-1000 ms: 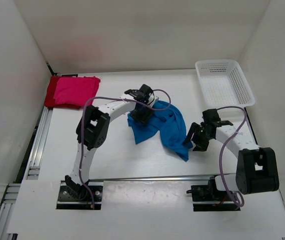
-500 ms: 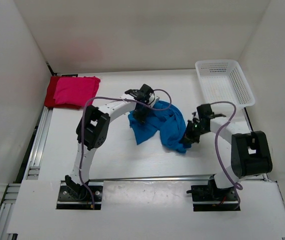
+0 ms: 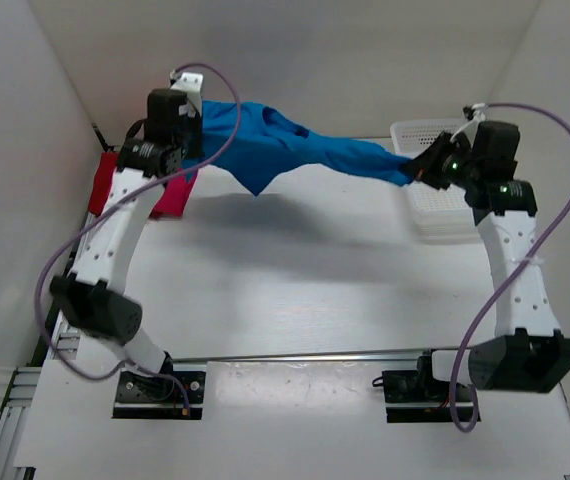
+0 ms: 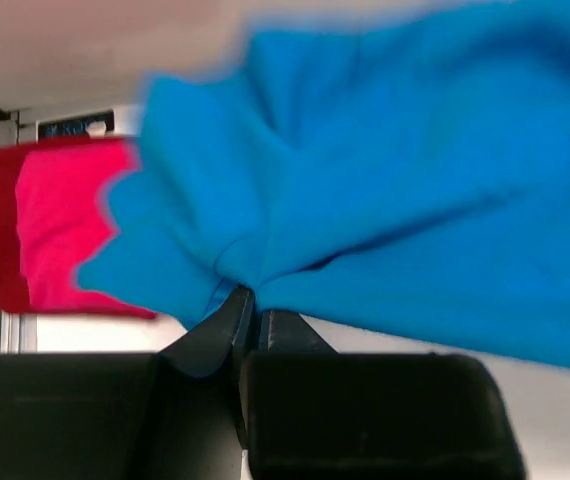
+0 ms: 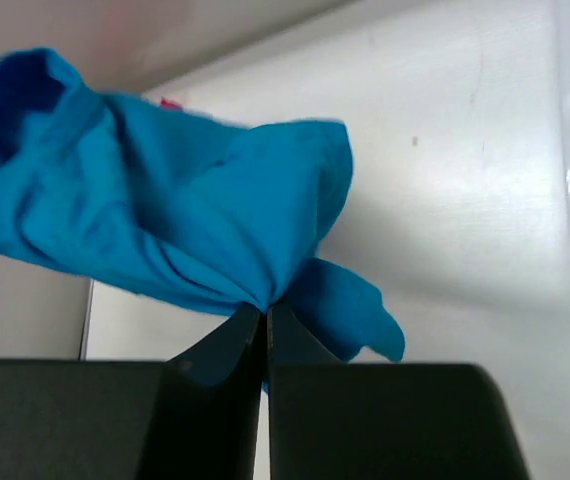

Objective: Fold and stack the t-shirts
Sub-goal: Flatten out the tshirt

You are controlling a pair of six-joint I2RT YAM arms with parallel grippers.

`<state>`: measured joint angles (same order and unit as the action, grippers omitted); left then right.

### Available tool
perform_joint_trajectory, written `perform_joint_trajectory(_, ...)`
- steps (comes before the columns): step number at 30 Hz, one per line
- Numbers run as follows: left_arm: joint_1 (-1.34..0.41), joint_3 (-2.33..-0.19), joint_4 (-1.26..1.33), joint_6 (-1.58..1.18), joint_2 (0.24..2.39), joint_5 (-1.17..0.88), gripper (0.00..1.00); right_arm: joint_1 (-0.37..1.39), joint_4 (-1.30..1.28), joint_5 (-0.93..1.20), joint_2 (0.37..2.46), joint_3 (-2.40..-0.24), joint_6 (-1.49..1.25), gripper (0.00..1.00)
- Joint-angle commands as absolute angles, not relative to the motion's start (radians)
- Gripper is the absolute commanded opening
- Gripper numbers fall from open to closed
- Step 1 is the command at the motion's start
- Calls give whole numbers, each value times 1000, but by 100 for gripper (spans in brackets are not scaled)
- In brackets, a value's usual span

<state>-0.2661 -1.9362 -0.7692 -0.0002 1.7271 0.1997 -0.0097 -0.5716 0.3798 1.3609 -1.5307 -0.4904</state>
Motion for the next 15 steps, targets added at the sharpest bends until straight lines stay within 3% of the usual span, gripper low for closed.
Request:
perform_joint_trajectory(1,-287,-1676,-805,0,1577,200,12,-3,-618,394,1292,-1338,-482,1)
perform_joint_trajectory(4,-308,-1364,-852,0,1426,131,27,61,-569,442,1217,-1064,-502,1)
perform_joint_trajectory(7,-337,-1107,-1036,0,1314,-47,54,185,-548,382,1197,-866,-491,1)
perform_joint_trajectory(9,-348,-984,-1103,0,1266,-144,63,247,-560,335,1219,-793,-502,1)
perform_joint_trajectory(12,-380,-859,-1120,0,1230,-127,64,268,-532,310,1249,-689,-511,1)
perform_joint_trajectory(15,-368,-945,-1045,0,1265,-101,67,268,-532,296,1278,-675,-511,1)
